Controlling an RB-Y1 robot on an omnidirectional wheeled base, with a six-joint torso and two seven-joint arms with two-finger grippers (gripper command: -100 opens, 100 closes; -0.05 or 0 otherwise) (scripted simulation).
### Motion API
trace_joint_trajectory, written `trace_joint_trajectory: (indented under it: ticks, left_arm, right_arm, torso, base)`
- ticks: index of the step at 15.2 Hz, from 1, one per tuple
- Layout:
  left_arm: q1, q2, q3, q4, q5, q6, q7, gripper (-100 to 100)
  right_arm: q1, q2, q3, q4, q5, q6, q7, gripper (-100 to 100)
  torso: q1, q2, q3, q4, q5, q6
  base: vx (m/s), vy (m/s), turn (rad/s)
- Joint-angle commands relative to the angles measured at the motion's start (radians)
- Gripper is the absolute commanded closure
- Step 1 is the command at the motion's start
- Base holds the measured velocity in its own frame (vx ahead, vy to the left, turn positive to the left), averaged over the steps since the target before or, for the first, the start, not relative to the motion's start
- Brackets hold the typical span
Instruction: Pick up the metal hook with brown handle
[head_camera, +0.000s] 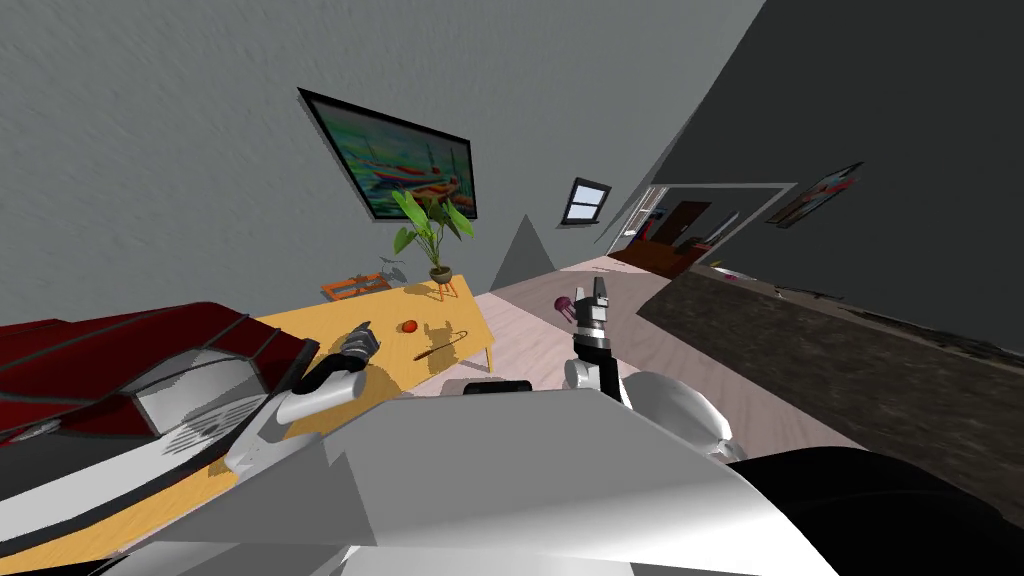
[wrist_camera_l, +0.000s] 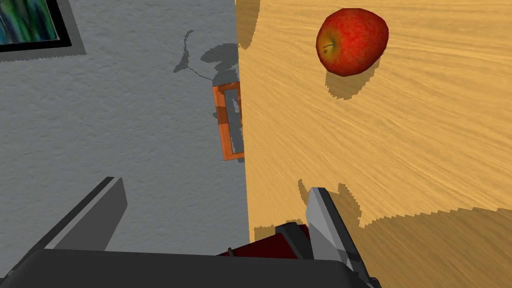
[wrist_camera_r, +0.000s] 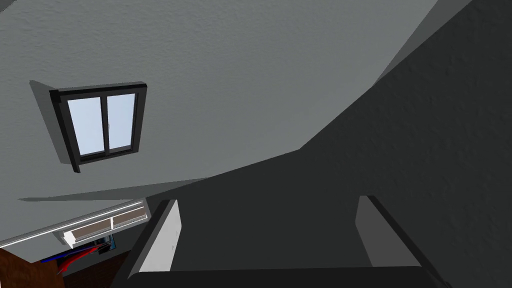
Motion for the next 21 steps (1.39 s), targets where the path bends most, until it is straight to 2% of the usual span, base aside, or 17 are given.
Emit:
trace_joint_trajectory:
  ticks: [1,2,3,5,6,8,9,11,12,13,14,15,17,18,20,21]
  left_arm:
    - [-0.011,0.009,0.017,0.029,0.006,0.05,0.004,-100]
    - [-0.011,0.009,0.017,0.029,0.006,0.062,0.004,-100]
    - [-0.024,0.013,0.039,0.067,0.009,0.089,0.007,-100]
    - [-0.024,0.013,0.039,0.067,0.009,0.123,0.007,-100]
    - [-0.038,0.015,0.062,0.104,0.012,0.15,0.011,-100]
    - [-0.038,0.015,0.062,0.104,0.012,0.182,0.011,-100]
    - [-0.051,0.018,0.084,0.141,0.015,0.207,0.014,-100]
    - [-0.051,0.018,0.084,0.141,0.015,0.241,0.014,-100]
    - [-0.051,0.018,0.084,0.141,0.015,0.241,0.014,-100]
    - [-0.064,0.019,0.105,0.177,0.018,0.279,0.017,-100]
    - [-0.064,0.019,0.105,0.177,0.018,0.299,0.017,-100]
    - [-0.077,0.02,0.126,0.209,0.021,0.324,0.021,-100]
    - [-0.077,0.02,0.126,0.213,0.021,0.356,0.021,-100]
    - [-0.089,0.021,0.147,0.247,0.024,0.386,0.024,-100]
    - [-0.089,0.021,0.147,0.247,0.024,0.411,0.024,-100]
    - [-0.101,0.022,0.167,0.281,0.027,0.442,0.027,-100]
  right_arm:
    - [0.0,0.0,0.0,0.0,0.0,0.0,0.0,0]
    - [0.0,0.0,0.0,0.0,0.0,0.0,0.0,0]
    - [0.0,0.0,0.0,0.0,0.0,0.0,0.0,0]
    - [0.0,0.0,0.0,0.0,0.0,0.0,0.0,0]
    - [0.0,0.0,0.0,0.0,0.0,0.0,0.0,0]
    - [0.0,0.0,0.0,0.0,0.0,0.0,0.0,0]
    - [0.0,0.0,0.0,0.0,0.0,0.0,0.0,0]
    - [0.0,0.0,0.0,0.0,0.0,0.0,0.0,0]
    - [0.0,0.0,0.0,0.0,0.0,0.0,0.0,0]
    - [0.0,0.0,0.0,0.0,0.0,0.0,0.0,0]
    - [0.0,0.0,0.0,0.0,0.0,0.0,0.0,0]
    - [0.0,0.0,0.0,0.0,0.0,0.0,0.0,0]
    - [0.0,0.0,0.0,0.0,0.0,0.0,0.0,0]
    - [0.0,0.0,0.0,0.0,0.0,0.0,0.0,0]
    - [0.0,0.0,0.0,0.0,0.0,0.0,0.0,0]
    - [0.0,0.0,0.0,0.0,0.0,0.0,0.0,0]
  torso:
    - [0.0,0.0,0.0,0.0,0.0,0.0]
    - [0.0,0.0,0.0,0.0,0.0,0.0]
    - [0.0,0.0,0.0,0.0,0.0,-0.001]
    - [0.0,0.0,0.0,0.0,0.0,0.0]
    - [0.0,0.0,0.0,0.0,0.0,-0.001]
    - [0.0,0.0,0.0,0.0,0.0,0.0]
    - [0.0,0.0,0.0,0.0,0.0,-0.001]
    - [0.0,0.0,0.0,0.0,0.0,0.0]
    - [0.0,0.0,0.0,0.0,0.0,-0.001]
    - [0.001,0.0,0.0,0.0,0.0,-0.001]
    - [0.0,0.0,0.0,0.0,0.0,0.0]
    - [0.0,0.0,0.0,0.0,0.0,0.0]
    - [0.0,0.0,0.0,0.0,0.0,0.0]
    - [0.0,0.0,0.0,0.0,0.0,-0.001]
    - [0.0,0.0,0.0,0.0,0.0,0.0]
    - [0.0,0.0,0.0,0.0,0.0,-0.001]
  base:
    - [-0.003,-0.023,-0.212]
    - [-0.001,-0.014,-0.099]
    - [-0.001,-0.02,-0.198]
    - [-0.002,-0.017,-0.145]
    - [0.0,-0.019,-0.204]
    - [-0.001,-0.015,-0.15]
    - [0.001,-0.019,-0.202]
    - [0.001,-0.015,-0.13]
    - [0.0,-0.007,0.015]
    - [0.0,-0.016,-0.155]
    - [0.0,-0.017,-0.209]
    - [0.001,-0.022,-0.311]
    - [0.004,-0.014,-0.148]
    - [0.008,-0.018,-0.138]
    - [0.005,-0.015,-0.142]
    - [0.003,-0.016,-0.16]
